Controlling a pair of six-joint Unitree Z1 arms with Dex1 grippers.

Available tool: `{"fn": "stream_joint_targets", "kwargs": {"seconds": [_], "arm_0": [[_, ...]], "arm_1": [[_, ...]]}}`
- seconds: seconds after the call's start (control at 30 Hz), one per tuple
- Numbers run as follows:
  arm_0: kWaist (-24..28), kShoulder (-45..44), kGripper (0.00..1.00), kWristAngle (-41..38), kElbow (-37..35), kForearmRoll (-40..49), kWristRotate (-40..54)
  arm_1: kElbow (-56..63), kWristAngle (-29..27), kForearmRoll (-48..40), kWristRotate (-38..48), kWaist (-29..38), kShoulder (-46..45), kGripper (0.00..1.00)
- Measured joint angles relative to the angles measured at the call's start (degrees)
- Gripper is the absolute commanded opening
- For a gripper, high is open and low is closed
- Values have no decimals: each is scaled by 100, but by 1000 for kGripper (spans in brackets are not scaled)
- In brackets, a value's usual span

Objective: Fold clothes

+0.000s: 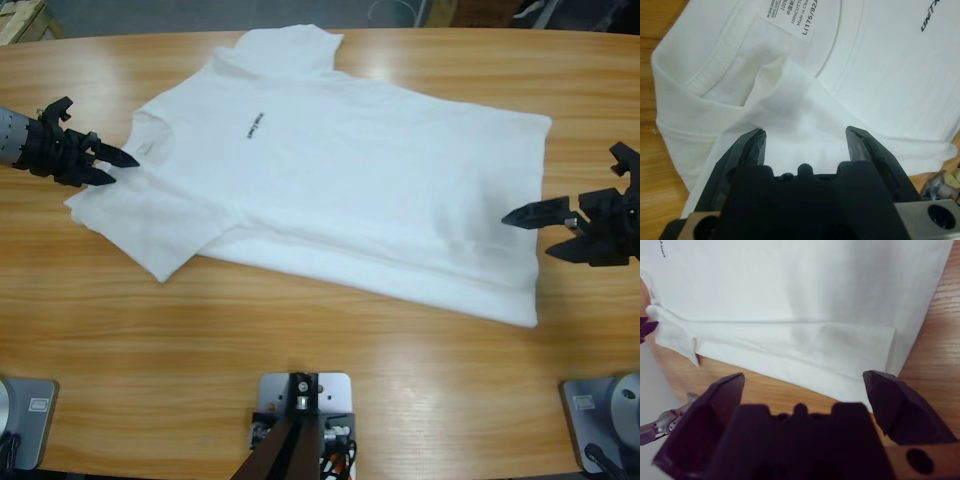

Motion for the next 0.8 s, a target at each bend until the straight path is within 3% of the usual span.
{"fn": "stream_joint_targets", "kwargs": {"seconds": [0.33, 0.8], "arm_0": [[71, -91, 609, 620, -103, 216, 336], [8, -14, 609, 567, -388, 221, 505]], "arm_1": [[0, 0, -38, -22, 35, 179, 959], [0, 0, -38, -22, 61, 179, 959]]}}
